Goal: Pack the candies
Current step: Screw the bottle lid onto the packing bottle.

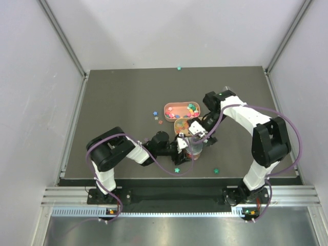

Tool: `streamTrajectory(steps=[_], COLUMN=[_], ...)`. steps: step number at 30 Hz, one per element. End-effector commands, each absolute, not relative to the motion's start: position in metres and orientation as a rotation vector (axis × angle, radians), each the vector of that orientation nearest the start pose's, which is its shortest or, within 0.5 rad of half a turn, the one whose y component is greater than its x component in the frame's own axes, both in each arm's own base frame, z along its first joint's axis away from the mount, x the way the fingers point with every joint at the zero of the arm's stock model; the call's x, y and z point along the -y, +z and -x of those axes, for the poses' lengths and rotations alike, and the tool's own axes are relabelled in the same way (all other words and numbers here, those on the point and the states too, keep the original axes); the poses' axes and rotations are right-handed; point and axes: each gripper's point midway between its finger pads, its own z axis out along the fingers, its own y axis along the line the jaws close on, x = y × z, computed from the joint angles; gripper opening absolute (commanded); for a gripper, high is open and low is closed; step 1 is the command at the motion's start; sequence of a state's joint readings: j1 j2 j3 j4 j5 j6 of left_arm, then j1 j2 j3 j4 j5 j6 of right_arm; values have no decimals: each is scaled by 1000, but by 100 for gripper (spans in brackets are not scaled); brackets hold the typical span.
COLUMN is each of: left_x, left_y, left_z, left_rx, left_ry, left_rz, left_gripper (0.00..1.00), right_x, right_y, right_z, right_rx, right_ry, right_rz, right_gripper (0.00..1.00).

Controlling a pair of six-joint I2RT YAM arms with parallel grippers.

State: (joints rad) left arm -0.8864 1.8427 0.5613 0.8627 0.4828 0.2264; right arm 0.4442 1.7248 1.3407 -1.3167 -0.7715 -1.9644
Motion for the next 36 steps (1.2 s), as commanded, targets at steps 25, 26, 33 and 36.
streamTrajectory(steps=[25, 26, 33, 36], left_x=[325, 326, 325, 325], left_y=[-54, -54, -52, -51], left_z=[-174, -175, -176, -177], left_rx=[-1849, -1847, -1843, -1841], left_ry=[-833, -832, -824, -818], left_rz=[-1491, -1489, -1482, -1478], left_gripper=[37, 37, 36, 36], right_x=[-213, -213, -211, -204], right_y=[102, 102, 82, 65], right_z=[-154, -152, -142, -136], right_rx=[-1244, -1272, -1506, -1579], right_ry=[1141, 1146, 1191, 1174], right_rz=[2290, 2277, 2178, 2169], right_gripper=[74, 74, 73, 73])
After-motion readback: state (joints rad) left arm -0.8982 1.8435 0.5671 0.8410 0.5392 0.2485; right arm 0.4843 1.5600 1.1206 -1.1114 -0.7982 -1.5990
